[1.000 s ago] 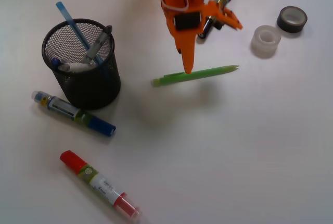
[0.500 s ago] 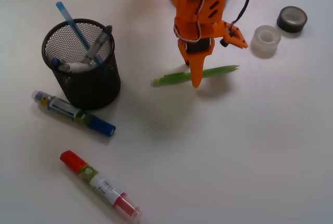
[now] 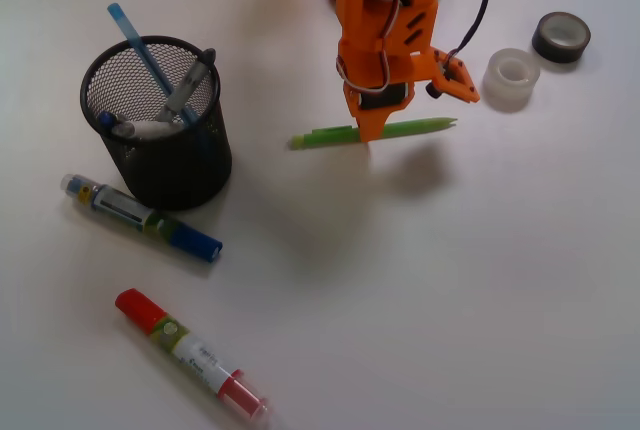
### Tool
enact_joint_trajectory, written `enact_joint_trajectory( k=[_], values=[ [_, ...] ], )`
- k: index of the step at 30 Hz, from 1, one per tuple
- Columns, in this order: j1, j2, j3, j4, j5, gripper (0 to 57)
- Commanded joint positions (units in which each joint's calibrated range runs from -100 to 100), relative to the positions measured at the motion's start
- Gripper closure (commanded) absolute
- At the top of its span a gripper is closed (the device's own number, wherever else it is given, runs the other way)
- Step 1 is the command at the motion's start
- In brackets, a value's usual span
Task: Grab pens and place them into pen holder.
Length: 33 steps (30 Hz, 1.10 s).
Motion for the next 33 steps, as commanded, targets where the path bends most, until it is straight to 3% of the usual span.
enact_joint_trajectory(
  k=[1,10,17,33],
  values=[
    [-0.4,-2.15,-0.8,0.21,-0.59,57.1],
    [0.57,-28.67,-0.35,1.61,-3.66,57.1],
    [4.98,-44.73,1.55,-6.44,-15.43,57.1],
    [14.4,-63.6,50.38,-77.57,-33.6,57.1]
  ],
)
